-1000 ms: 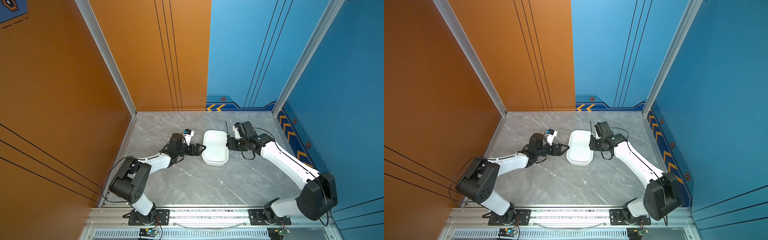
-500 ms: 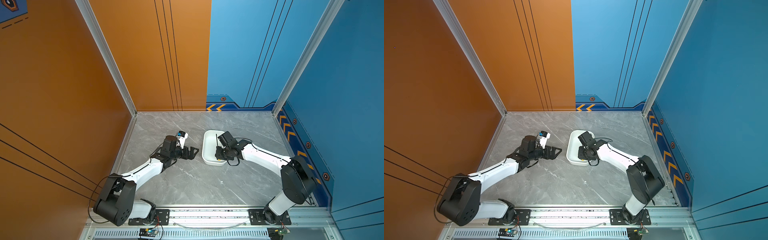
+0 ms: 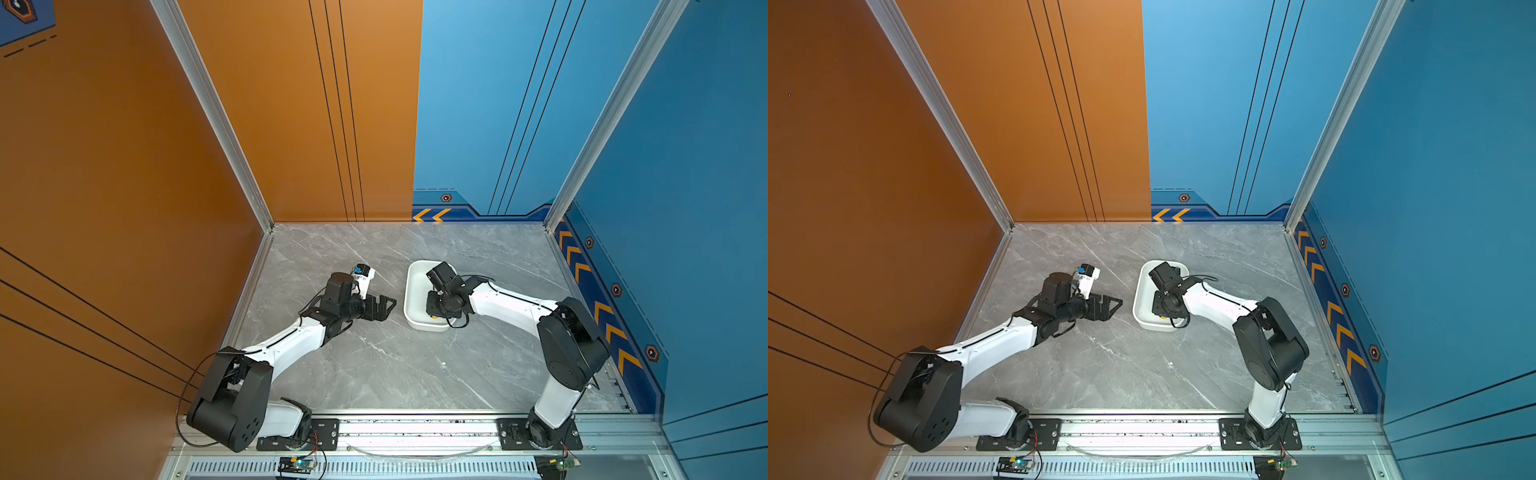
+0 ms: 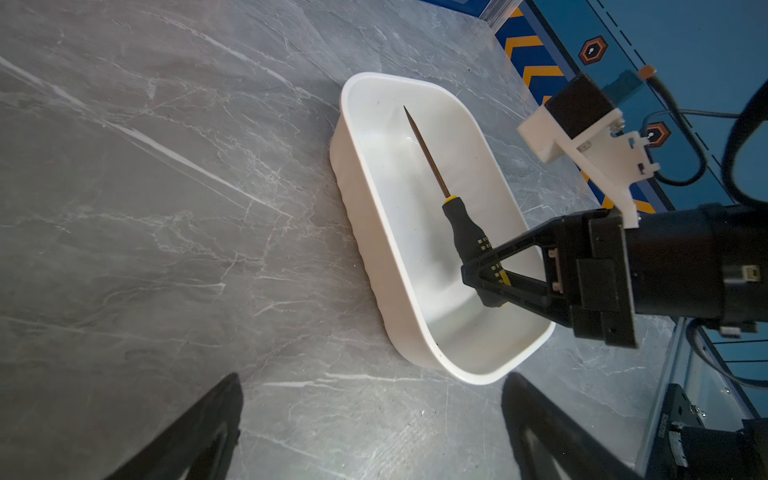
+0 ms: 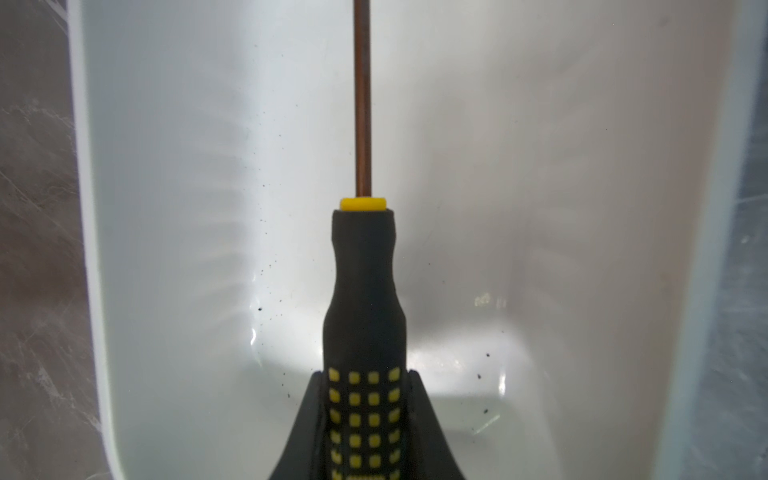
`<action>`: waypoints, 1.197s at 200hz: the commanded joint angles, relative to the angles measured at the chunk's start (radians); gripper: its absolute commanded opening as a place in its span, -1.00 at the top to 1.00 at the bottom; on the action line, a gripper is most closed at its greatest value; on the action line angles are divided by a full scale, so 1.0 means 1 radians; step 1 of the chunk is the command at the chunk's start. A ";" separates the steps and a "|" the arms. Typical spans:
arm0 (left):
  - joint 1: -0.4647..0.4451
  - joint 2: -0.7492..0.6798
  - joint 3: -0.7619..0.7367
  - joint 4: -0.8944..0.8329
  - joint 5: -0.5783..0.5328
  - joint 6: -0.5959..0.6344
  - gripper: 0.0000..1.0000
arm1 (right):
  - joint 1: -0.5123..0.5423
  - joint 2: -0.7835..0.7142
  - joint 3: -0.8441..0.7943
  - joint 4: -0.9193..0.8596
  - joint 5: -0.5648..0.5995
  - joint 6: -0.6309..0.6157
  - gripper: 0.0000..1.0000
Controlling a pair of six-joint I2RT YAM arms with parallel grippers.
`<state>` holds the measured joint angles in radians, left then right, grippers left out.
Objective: Put the screwdriver in the bin
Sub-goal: 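Lower the screwdriver into the bin and open the right gripper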
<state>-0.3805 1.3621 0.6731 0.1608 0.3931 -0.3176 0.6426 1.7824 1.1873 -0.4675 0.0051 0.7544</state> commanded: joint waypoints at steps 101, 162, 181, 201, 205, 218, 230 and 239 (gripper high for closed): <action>0.020 -0.004 -0.023 0.001 0.012 0.016 -0.96 | 0.005 0.102 0.078 0.008 0.029 0.002 0.47; 0.033 0.006 -0.020 0.020 0.034 0.011 -0.96 | 0.003 0.109 0.081 0.004 0.018 -0.003 0.16; 0.034 0.003 -0.020 0.025 0.044 0.003 -0.96 | 0.002 0.112 0.080 0.004 0.006 -0.009 0.15; 0.035 -0.011 -0.023 0.029 0.045 -0.001 -0.96 | 0.002 0.094 0.073 0.004 0.009 -0.017 0.05; 0.035 -0.015 -0.024 0.027 0.045 -0.001 -0.96 | 0.002 0.087 0.074 0.001 0.009 -0.020 0.02; 0.041 -0.027 -0.026 0.018 0.037 0.002 -0.96 | 0.003 0.058 0.074 -0.019 0.021 -0.035 -0.13; 0.051 -0.044 -0.025 -0.002 0.019 0.012 -0.96 | 0.003 0.015 0.074 -0.049 0.040 -0.059 -0.23; 0.059 -0.060 -0.026 -0.023 -0.006 0.024 -0.96 | -0.002 -0.021 0.071 -0.072 0.054 -0.079 -0.27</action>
<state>-0.3443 1.3518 0.6601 0.1654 0.4107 -0.3180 0.6434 1.8694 1.2484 -0.4706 0.0059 0.7296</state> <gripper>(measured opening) 0.979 0.607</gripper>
